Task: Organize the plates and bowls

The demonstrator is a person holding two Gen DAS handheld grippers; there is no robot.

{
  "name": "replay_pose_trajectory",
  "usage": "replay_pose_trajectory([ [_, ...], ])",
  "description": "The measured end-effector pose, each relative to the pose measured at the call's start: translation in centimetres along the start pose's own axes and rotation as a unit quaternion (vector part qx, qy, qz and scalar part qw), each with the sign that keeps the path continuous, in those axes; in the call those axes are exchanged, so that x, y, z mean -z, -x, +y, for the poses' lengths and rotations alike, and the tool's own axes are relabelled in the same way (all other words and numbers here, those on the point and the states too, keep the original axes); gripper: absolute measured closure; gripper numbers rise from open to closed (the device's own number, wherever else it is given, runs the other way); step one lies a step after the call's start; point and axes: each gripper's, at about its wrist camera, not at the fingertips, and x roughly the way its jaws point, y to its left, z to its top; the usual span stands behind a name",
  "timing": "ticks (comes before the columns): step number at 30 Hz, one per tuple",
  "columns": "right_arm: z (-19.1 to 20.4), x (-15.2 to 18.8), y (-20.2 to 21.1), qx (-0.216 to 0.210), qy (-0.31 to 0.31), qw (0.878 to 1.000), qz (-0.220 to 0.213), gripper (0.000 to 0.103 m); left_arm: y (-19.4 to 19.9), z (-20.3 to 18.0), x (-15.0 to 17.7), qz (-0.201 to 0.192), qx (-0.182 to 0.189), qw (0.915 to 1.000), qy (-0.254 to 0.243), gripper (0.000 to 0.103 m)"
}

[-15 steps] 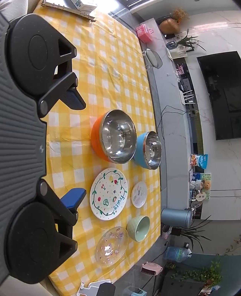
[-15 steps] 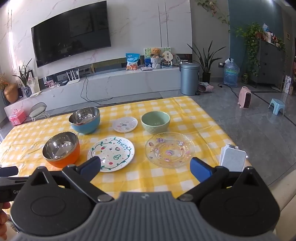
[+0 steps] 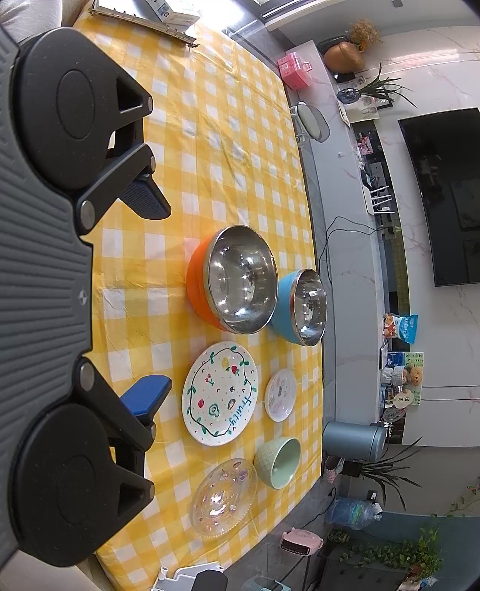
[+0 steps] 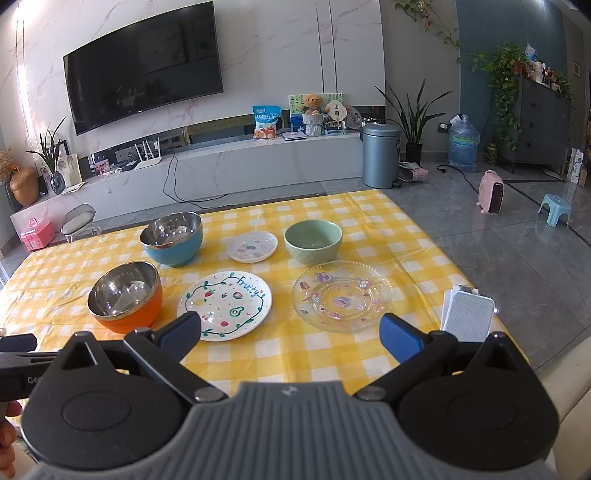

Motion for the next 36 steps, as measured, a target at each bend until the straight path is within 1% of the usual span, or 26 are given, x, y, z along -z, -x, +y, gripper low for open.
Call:
replay_pose_trajectory([
  [1,-0.01,0.00,0.03,0.000,0.000,1.000,0.000,0.002,0.03,-0.04,-0.05,0.000,0.000,1.0000,0.000,0.000],
  [2,0.02,0.02,0.04,-0.001,0.000,1.000,0.000,0.002,-0.03,0.12,0.32,-0.010,-0.001,0.9999,0.003,0.000],
  [5,0.02,0.02,0.04,-0.001,0.000,1.000,0.000,0.002,-0.09,0.10,0.32,-0.009,0.001,1.0000,0.004,0.000],
  [8,0.19,0.09,0.10,-0.002,0.001,1.000,0.000,0.002,-0.04,0.14,0.40,-0.020,0.001,0.9998,0.006,0.000],
  [14,0.42,0.14,0.15,-0.004,0.008,1.000,0.003,0.002,-0.15,0.12,0.65,-0.021,-0.005,0.9998,0.002,0.000],
  [23,0.33,0.15,0.05,-0.006,0.005,1.000,0.007,0.002,0.01,0.31,0.60,-0.040,0.000,0.9991,0.013,0.000],
  [29,0.52,0.15,0.01,-0.007,0.008,1.000,0.009,0.002,0.02,0.36,0.61,-0.043,0.001,0.9989,0.016,0.000],
  [36,0.75,0.14,-0.06,-0.008,0.010,1.000,0.012,0.002,-0.04,0.52,0.59,-0.035,0.001,0.9992,0.017,0.000],
])
